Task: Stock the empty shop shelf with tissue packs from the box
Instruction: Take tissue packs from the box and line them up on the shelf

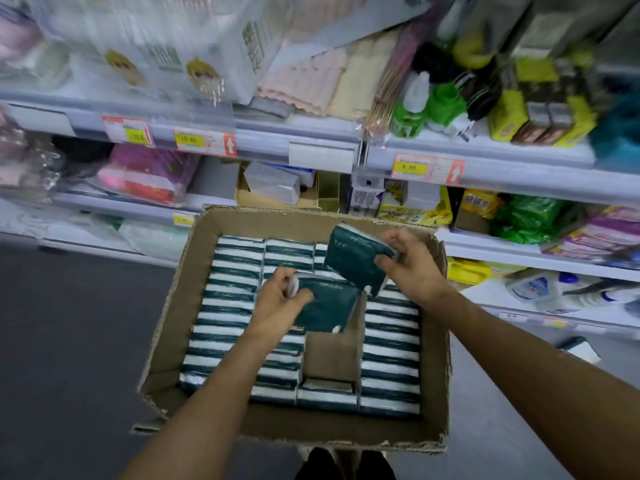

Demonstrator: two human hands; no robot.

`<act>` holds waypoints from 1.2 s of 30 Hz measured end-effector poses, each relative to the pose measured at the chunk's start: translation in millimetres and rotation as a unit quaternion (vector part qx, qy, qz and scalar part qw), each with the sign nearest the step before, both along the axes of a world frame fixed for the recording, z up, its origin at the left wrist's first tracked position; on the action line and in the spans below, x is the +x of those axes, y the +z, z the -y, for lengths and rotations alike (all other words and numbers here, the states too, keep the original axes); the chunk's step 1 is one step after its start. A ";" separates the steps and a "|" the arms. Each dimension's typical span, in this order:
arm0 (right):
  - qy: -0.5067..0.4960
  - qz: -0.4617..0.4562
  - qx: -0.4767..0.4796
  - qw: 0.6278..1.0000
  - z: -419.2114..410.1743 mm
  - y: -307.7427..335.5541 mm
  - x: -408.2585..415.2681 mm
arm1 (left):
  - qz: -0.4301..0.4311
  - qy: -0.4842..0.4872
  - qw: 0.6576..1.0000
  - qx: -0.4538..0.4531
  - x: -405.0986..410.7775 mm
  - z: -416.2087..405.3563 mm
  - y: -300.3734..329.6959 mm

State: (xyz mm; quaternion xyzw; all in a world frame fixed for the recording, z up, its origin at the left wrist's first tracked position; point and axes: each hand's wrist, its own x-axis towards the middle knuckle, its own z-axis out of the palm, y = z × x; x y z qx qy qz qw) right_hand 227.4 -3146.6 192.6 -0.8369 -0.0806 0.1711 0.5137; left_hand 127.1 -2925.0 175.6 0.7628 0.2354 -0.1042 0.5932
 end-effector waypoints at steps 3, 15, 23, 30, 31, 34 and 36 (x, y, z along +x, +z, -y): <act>-0.001 0.030 0.017 0.999 7.4 51.6 -3.5 | 0.039 0.060 0.997 -0.041 3.2 -4.2 47.6; 0.000 0.225 0.017 0.974 49.4 247.0 -10.7 | 0.205 0.043 0.976 -0.061 26.4 11.3 235.8; -0.048 0.293 0.084 0.951 115.0 349.6 3.4 | 0.302 0.006 0.952 -0.054 56.9 60.3 337.1; -0.095 0.359 0.078 0.925 214.6 414.0 44.3 | 0.359 0.015 0.931 -0.068 101.4 151.9 398.8; -0.104 0.367 0.071 0.922 230.8 420.7 53.1 | 0.366 0.017 0.927 -0.073 110.1 167.1 404.0; -0.116 0.389 0.036 0.913 278.8 432.6 85.9 | 0.383 0.036 0.919 -0.083 136.6 210.6 416.8; -0.102 0.396 -0.005 0.912 308.4 429.2 113.6 | 0.392 0.049 0.915 -0.074 154.9 235.7 421.1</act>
